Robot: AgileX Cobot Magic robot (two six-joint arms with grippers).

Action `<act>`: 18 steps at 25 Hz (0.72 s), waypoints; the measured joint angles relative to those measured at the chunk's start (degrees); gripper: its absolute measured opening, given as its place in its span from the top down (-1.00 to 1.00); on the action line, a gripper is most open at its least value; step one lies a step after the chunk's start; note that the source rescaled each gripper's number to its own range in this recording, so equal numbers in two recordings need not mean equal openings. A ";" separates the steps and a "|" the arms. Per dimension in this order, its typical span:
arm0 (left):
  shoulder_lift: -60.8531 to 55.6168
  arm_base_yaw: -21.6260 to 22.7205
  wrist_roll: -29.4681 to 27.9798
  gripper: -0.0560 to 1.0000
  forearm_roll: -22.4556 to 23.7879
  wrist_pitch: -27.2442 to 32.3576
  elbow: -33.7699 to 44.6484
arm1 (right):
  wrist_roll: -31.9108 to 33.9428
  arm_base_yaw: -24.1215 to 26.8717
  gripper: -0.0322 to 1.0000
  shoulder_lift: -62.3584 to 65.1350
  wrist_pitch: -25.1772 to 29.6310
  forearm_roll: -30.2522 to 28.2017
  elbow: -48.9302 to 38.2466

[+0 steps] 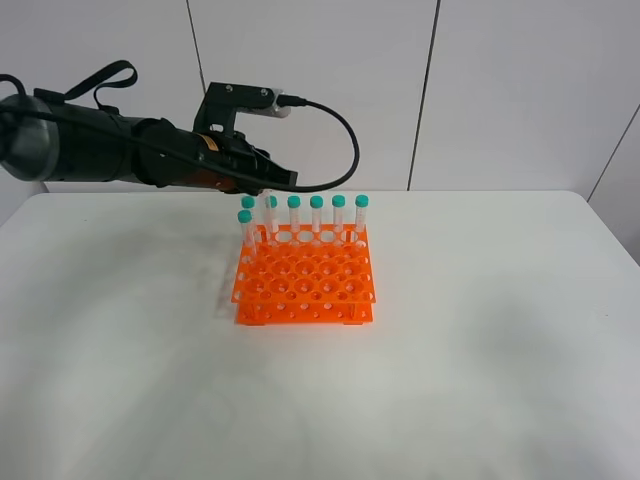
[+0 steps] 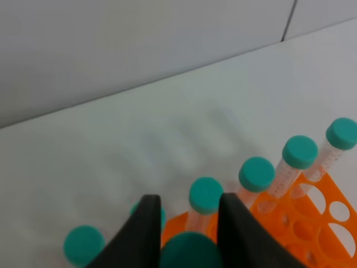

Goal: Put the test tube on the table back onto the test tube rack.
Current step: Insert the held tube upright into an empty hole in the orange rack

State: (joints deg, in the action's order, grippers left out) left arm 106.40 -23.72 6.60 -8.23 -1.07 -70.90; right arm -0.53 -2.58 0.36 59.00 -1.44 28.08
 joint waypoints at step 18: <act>0.39 0.00 -3.74 0.89 0.07 0.06 0.00 | 0.00 0.00 -0.11 0.00 0.00 0.06 0.00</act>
State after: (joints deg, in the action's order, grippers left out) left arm 106.78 -23.72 2.86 -8.16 -1.01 -70.90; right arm -0.53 -2.58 0.36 59.00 -1.39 28.08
